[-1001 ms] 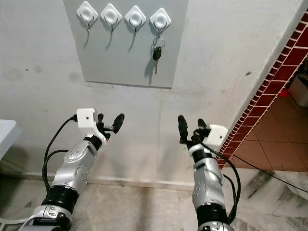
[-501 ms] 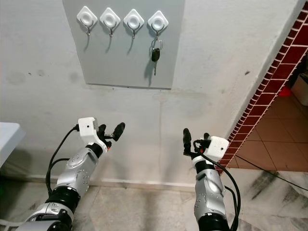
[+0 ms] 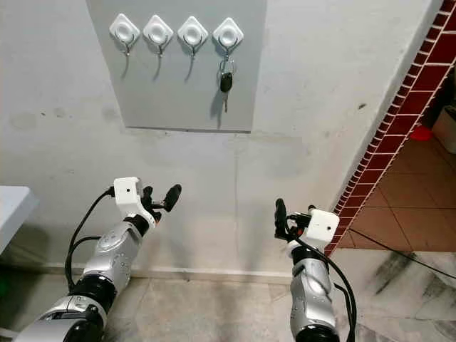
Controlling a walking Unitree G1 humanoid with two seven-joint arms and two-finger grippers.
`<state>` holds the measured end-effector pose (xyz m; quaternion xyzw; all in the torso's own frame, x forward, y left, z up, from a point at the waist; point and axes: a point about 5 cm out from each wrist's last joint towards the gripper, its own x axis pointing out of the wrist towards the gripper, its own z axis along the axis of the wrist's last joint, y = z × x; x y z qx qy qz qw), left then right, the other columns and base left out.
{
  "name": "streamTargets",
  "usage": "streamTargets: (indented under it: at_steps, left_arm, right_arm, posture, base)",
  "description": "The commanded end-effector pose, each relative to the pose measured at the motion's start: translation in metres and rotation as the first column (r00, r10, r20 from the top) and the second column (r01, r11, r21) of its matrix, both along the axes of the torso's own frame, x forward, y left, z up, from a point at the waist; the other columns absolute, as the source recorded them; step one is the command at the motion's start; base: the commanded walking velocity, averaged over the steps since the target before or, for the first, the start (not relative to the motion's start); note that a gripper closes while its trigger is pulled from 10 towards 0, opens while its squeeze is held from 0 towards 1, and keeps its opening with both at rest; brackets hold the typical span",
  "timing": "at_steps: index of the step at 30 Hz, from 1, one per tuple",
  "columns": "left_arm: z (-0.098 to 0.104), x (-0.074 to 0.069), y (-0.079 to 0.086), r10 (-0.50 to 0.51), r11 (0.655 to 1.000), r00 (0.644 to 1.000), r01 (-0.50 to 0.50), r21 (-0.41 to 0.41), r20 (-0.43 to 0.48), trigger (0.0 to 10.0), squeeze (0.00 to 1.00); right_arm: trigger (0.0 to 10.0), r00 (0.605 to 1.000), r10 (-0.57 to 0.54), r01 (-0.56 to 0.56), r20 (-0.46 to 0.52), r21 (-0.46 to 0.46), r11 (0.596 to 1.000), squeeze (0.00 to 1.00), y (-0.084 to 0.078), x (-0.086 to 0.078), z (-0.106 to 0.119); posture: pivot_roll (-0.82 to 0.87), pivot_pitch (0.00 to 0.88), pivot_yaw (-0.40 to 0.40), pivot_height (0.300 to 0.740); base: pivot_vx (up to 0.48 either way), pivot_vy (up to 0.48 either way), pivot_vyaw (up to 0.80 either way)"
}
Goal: Hang keys on a hook
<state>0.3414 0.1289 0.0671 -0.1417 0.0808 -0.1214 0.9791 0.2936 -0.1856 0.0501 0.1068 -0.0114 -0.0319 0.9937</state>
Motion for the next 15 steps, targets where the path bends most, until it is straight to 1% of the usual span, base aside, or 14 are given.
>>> streamTargets:
  at_steps: [1, 3, 5, 6, 8, 11, 13, 14, 15]
  left_arm:
    - [-0.012, -0.006, 0.005, 0.014, 1.000, 0.999, -0.014, 0.003, -0.042, 10.0, 0.00]
    - [-0.015, -0.008, 0.005, 0.018, 1.000, 0.998, -0.017, 0.011, -0.062, 10.0, 0.00]
    - [-0.017, -0.009, 0.004, 0.015, 1.000, 0.997, -0.015, -0.012, -0.071, 10.0, 0.00]
    - [-0.017, -0.009, 0.002, 0.004, 1.000, 0.997, -0.004, -0.002, -0.072, 10.0, 0.00]
    - [-0.017, -0.009, 0.001, -0.011, 1.000, 0.998, 0.011, 0.002, -0.067, 10.0, 0.00]
    - [-0.018, -0.008, -0.002, -0.019, 1.000, 0.996, 0.020, 0.008, -0.083, 10.0, 0.00]
    - [-0.017, -0.008, -0.003, -0.030, 0.999, 0.997, 0.032, 0.016, -0.075, 10.0, 0.00]
    - [-0.015, -0.007, -0.006, -0.048, 0.997, 0.998, 0.050, 0.052, -0.048, 10.0, 0.00]
    - [-0.014, -0.006, -0.007, -0.052, 0.997, 0.998, 0.054, 0.061, -0.036, 10.0, 0.00]
  right_arm:
    - [10.0, 1.000, 0.017, -0.017, -0.018, -0.021, 1.000, 0.00, 0.003, -0.002, -0.004]
    - [10.0, 1.000, 0.022, -0.023, -0.022, -0.031, 0.999, 0.00, 0.003, -0.003, -0.005]
    - [10.0, 0.999, 0.027, -0.028, -0.018, -0.029, 0.999, 0.00, 0.005, -0.004, -0.005]
    - [10.0, 0.999, 0.035, -0.035, -0.014, -0.048, 0.998, 0.00, 0.007, -0.005, -0.005]
    - [10.0, 0.999, 0.038, -0.039, -0.009, -0.051, 0.998, 0.00, 0.008, -0.006, -0.005]
    - [10.0, 0.999, 0.043, -0.043, -0.007, -0.058, 0.997, 0.00, 0.007, -0.008, -0.005]
    - [10.0, 0.999, 0.043, -0.044, -0.011, -0.065, 0.997, 0.00, 0.006, -0.009, -0.007]
    - [10.0, 0.999, 0.025, -0.027, -0.026, -0.070, 0.997, 0.00, 0.002, -0.012, -0.010]
    - [10.0, 0.999, 0.015, -0.017, -0.033, -0.070, 0.997, 0.00, 0.000, -0.013, -0.012]
  posture:
    - [-0.13, 0.000, 0.054, 0.740]
    - [-0.15, 0.000, 0.069, 0.740]
    - [-0.17, 0.000, 0.081, 0.740]
    - [-0.19, 0.000, 0.098, 0.740]
    - [-0.20, 0.000, 0.104, 0.740]
    - [-0.20, 0.000, 0.109, 0.740]
    - [-0.20, 0.000, 0.104, 0.740]
    - [-0.19, 0.000, 0.090, 0.740]
    - [-0.19, 0.000, 0.090, 0.740]
  base:
    - [0.000, 0.000, 0.00]
    - [0.000, 0.000, 0.00]
    - [0.000, 0.000, 0.00]
    - [0.000, 0.000, 0.00]
    - [0.000, 0.000, 0.00]
    - [0.000, 0.000, 0.00]
    - [0.000, 0.000, 0.00]
    - [0.000, 0.000, 0.00]
    - [0.000, 0.000, 0.00]
